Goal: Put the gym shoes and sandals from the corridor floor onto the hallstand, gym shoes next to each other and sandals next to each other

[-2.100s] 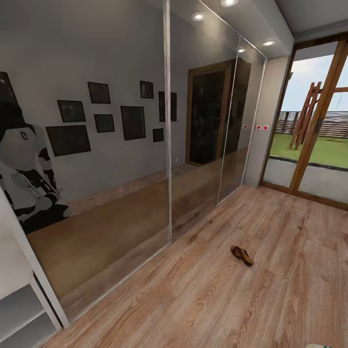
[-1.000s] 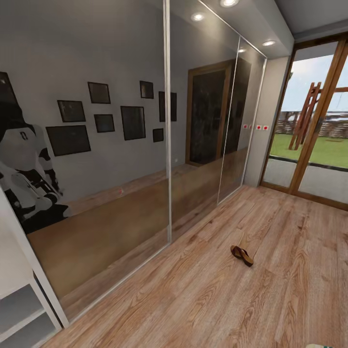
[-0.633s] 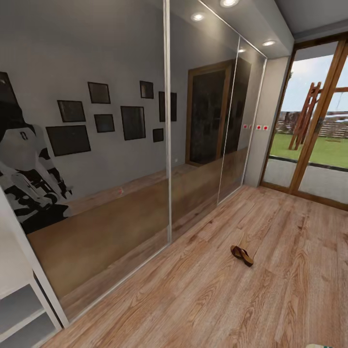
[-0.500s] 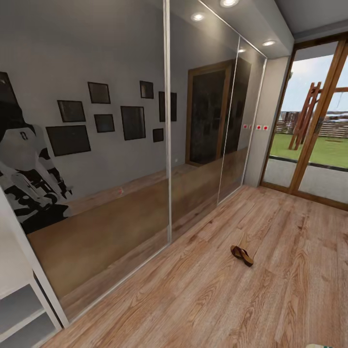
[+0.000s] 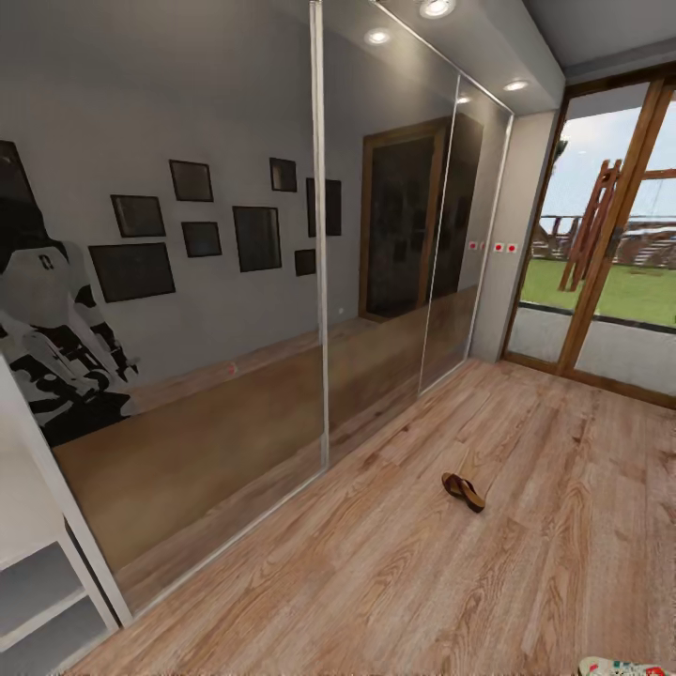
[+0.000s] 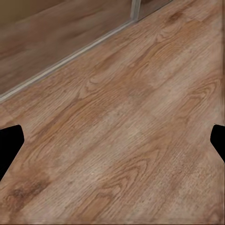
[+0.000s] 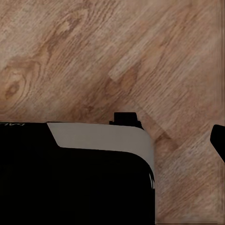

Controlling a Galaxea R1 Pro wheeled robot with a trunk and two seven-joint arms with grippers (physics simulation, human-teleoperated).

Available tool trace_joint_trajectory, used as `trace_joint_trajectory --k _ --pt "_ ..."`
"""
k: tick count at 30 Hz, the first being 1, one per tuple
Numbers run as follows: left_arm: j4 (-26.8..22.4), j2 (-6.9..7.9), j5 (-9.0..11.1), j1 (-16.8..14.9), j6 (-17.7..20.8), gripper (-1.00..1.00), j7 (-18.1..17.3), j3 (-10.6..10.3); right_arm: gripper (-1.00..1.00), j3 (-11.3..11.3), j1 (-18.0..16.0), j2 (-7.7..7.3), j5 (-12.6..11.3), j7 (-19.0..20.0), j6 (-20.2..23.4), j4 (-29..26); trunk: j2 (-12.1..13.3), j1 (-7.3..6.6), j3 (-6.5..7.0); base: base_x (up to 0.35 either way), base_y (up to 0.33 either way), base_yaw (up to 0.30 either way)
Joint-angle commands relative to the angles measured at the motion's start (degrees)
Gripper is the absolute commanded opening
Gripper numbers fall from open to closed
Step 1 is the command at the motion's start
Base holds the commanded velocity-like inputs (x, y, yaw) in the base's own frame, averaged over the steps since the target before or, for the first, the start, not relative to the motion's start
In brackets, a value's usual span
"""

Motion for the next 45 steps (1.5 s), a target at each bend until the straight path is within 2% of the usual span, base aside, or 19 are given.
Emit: trace_joint_trajectory --k 1,12,45 --pt "0.0 -0.01 0.0 0.0 -0.2 1.0 0.0 0.0 1.0 0.0 0.0 -0.01 0.0 0.1 0.0 0.0 0.0 -0.03 -0.06 -0.22 -0.202 0.0" --pt "0.0 -0.03 0.1 0.0 -0.2 1.0 0.1 0.0 1.0 0.0 0.0 0.15 0.0 -0.2 0.0 0.0 0.0 -0.03 -0.19 -0.062 -0.056 0.079" --pt "0.2 0.13 0.1 0.0 -0.1 1.0 0.1 0.1 1.0 -0.1 0.0 0.07 -0.1 -0.3 0.0 0.0 0.0 -0.03 -1.27 -0.001 0.0 0.272"
